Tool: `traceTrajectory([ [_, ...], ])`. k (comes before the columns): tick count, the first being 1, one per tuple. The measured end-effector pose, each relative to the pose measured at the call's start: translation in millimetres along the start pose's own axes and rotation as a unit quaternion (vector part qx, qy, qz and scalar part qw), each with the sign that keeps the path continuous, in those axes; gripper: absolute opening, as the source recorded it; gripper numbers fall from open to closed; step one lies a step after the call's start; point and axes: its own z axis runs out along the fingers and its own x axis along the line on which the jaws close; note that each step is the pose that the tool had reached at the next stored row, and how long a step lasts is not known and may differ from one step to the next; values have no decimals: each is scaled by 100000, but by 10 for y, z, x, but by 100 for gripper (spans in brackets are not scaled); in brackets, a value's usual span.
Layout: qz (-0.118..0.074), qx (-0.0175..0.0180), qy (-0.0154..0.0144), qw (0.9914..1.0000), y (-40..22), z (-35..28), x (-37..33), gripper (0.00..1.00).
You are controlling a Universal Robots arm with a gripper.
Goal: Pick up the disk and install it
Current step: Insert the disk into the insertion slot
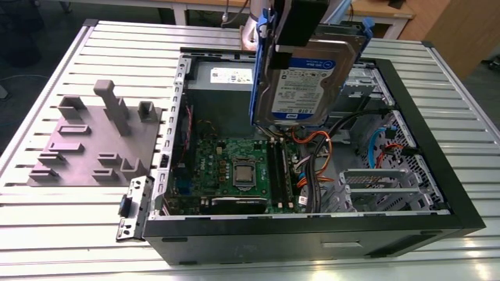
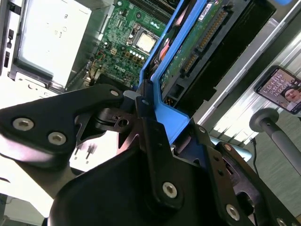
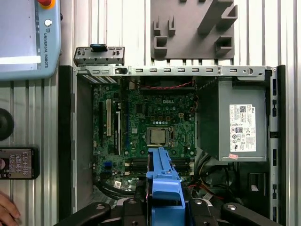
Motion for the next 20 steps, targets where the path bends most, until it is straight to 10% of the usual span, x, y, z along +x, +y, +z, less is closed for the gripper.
traceTrajectory([
  [9,1,-2,8,100000,-132,-1,3,36],
  [20,2,1,9,100000,-137,-1,2,36],
])
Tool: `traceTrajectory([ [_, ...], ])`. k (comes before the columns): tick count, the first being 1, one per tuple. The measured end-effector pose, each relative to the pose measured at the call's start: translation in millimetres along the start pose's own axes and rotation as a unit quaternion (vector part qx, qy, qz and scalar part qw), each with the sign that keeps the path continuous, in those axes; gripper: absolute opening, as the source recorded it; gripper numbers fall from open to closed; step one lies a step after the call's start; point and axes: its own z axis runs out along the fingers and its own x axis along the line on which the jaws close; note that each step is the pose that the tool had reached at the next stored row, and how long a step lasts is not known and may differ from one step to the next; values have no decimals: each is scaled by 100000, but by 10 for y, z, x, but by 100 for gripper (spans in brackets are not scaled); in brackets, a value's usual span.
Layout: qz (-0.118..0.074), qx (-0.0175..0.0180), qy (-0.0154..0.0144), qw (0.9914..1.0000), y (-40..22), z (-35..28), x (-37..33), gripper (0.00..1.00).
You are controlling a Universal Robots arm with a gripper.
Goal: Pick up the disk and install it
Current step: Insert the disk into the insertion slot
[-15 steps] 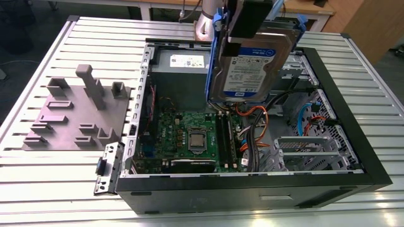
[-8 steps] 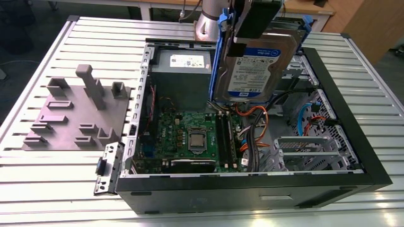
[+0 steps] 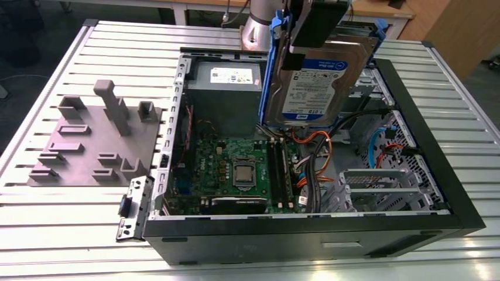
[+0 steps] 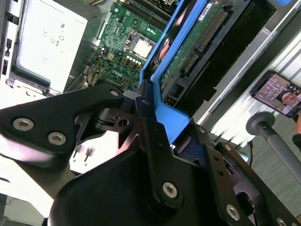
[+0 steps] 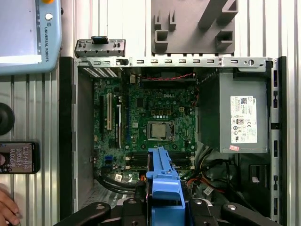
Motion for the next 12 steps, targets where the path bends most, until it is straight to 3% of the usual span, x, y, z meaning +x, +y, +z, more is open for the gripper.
traceTrajectory([
  [5,-9,-2,1,100000,-2,0,12,36],
  [12,0,-4,8,100000,-6,7,227,36],
])
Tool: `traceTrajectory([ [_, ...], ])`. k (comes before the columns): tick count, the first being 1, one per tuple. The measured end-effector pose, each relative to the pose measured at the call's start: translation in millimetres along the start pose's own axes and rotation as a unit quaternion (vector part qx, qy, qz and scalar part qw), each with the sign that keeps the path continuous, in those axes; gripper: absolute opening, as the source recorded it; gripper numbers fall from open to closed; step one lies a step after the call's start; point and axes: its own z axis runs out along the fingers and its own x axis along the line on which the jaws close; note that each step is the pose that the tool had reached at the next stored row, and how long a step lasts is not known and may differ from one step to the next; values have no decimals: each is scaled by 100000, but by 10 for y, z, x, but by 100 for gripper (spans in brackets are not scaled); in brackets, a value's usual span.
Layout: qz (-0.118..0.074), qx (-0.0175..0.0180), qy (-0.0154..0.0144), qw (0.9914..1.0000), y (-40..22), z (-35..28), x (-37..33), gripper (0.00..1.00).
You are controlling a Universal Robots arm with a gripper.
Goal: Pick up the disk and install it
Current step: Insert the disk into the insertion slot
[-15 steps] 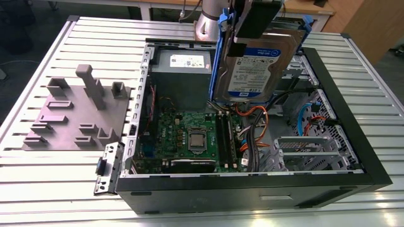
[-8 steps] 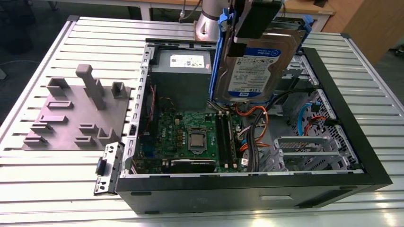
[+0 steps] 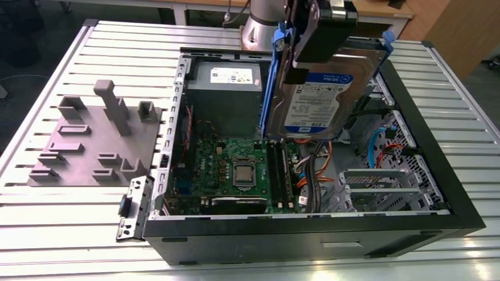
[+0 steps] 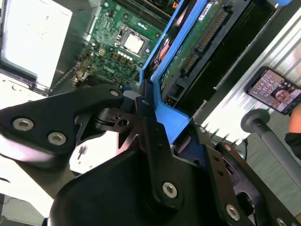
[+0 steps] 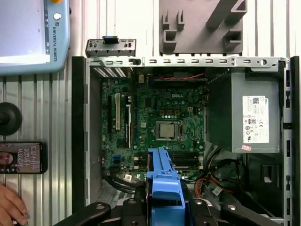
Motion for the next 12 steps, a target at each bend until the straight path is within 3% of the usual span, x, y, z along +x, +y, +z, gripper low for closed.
traceTrajectory([
  [3,5,5,-19,100000,-29,14,26,36],
  [8,0,3,-12,100000,-146,27,45,36],
  [12,-2,3,-10,100000,-182,37,70,36],
])
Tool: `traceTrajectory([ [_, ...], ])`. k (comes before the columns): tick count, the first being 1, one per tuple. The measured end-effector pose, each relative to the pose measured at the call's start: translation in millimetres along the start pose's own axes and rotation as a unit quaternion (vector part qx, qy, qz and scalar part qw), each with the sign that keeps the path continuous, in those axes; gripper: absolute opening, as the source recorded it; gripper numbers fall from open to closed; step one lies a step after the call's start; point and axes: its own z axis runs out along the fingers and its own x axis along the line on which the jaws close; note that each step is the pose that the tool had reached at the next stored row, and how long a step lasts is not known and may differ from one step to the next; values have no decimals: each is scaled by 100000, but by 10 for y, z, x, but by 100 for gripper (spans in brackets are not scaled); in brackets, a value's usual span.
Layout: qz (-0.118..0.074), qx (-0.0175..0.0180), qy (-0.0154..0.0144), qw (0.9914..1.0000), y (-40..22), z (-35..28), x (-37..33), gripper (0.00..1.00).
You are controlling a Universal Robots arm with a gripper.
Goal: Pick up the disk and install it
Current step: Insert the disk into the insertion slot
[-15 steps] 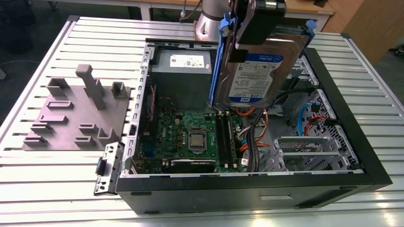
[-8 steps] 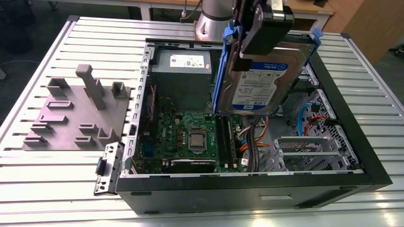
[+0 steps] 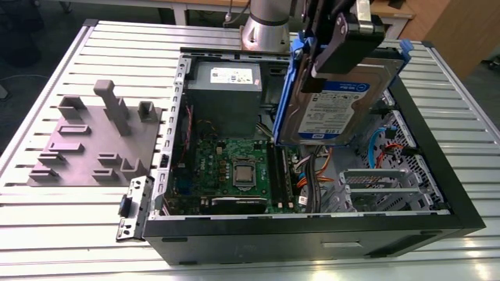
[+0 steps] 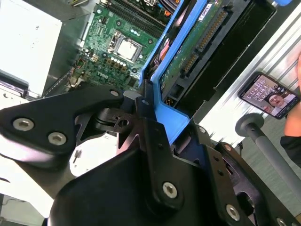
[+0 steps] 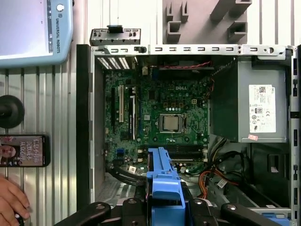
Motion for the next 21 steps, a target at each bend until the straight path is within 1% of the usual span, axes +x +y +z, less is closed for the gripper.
traceTrajectory([
  [4,3,-2,0,100000,-17,14,76,36],
  [6,0,-1,-5,100000,-36,21,118,36],
  [16,1,0,-13,100000,-205,54,287,36],
  [18,2,0,-21,100000,-244,67,302,36],
  [21,0,-5,-5,100000,-320,87,305,36],
])
